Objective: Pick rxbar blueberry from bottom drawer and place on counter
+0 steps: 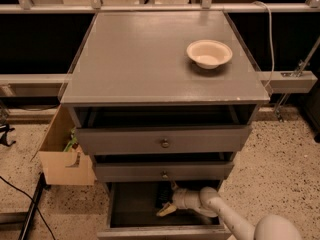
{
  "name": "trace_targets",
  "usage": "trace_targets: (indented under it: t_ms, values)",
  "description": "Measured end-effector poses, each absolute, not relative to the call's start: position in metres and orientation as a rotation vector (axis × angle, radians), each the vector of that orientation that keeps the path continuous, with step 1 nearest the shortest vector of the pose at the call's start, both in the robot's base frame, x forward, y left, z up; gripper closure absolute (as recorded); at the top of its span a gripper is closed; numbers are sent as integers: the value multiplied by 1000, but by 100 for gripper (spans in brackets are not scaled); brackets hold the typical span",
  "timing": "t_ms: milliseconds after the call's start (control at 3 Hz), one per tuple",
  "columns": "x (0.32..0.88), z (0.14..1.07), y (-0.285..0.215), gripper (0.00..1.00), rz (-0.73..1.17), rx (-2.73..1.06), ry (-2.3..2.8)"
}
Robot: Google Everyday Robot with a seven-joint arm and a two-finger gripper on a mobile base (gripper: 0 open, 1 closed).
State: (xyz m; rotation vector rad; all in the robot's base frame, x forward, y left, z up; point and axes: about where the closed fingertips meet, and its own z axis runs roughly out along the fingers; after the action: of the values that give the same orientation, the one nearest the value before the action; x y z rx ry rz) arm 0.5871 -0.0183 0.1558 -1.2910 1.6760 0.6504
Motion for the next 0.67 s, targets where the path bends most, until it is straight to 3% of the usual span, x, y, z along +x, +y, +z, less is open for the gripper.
trace_targets:
  t_ms: [667]
  values:
    - [599,143,-6,0,677,-1356,1647]
